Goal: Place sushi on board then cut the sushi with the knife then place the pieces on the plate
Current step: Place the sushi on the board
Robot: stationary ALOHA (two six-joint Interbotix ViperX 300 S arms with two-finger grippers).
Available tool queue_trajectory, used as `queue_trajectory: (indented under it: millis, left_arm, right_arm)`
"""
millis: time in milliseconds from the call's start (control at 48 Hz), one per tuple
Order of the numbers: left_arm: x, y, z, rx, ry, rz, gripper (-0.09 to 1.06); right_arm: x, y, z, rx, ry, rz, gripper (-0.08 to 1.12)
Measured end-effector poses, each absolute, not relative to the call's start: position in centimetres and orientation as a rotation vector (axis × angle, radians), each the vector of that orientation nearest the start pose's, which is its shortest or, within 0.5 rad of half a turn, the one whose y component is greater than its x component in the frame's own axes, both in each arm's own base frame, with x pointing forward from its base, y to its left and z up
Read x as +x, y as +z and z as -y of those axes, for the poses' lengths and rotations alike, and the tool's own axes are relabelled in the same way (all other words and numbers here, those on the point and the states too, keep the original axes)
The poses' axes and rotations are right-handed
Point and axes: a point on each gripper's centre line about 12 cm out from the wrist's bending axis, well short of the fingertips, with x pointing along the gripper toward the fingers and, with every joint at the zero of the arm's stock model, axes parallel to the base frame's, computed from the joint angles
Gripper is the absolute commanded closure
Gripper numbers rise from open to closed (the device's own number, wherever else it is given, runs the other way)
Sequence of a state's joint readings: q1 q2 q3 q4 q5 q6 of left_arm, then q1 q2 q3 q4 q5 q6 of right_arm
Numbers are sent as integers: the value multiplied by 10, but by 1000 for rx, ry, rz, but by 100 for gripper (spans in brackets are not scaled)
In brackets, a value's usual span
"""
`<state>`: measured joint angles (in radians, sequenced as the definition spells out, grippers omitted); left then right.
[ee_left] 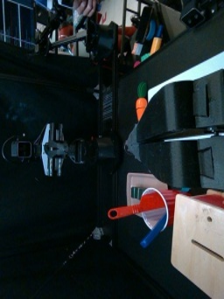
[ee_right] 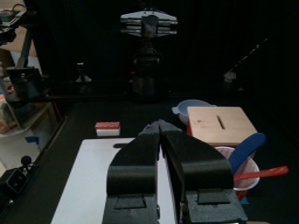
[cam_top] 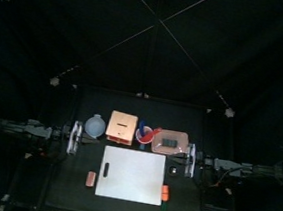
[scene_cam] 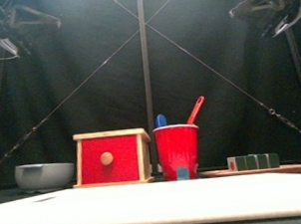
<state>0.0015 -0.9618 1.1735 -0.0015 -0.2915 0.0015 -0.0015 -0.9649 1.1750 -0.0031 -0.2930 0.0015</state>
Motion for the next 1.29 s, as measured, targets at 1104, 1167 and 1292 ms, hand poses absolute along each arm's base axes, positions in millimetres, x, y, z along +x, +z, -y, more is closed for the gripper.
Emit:
queue_trajectory:
  millis: [1104,1167,1292]
  left_arm:
    - [276,208,7,-25,-12,-275,98]
    - [279,205,6,-24,-11,-289,98]
    - [284,199,7,-21,-12,-313,98]
  right_arm:
    - [208,209,66,213,-318,-697,63]
    - [206,209,72,204,-339,-705,48]
    - [203,209,79,165,-365,-715,22]
